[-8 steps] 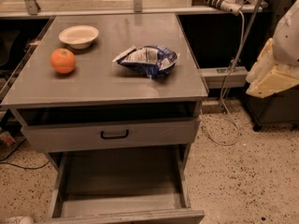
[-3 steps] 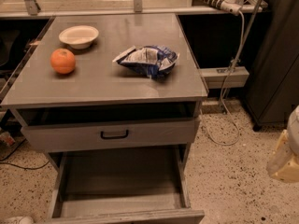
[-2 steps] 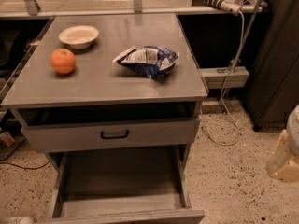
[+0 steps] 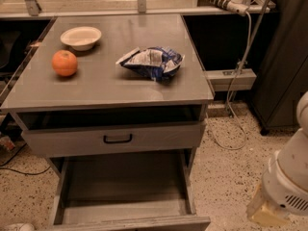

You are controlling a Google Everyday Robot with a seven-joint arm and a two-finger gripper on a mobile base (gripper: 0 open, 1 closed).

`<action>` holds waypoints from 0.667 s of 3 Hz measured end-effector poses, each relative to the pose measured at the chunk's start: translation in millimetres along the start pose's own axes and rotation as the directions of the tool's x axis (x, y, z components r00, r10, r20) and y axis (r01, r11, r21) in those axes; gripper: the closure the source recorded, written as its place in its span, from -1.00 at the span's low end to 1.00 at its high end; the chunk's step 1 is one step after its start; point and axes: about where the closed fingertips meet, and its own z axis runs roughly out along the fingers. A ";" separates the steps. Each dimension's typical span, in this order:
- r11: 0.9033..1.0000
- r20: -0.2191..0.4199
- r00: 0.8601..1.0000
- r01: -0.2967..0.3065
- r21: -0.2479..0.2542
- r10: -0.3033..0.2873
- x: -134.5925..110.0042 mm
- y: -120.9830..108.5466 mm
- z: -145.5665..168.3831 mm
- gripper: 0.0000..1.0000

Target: Close middle drawer

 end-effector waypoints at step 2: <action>0.994 -0.007 0.999 -0.051 -0.095 0.051 0.1 11.4 58.7 1.00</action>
Offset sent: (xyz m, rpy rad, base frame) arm -0.0117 0.0109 -0.0436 0.0319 0.0766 -0.0342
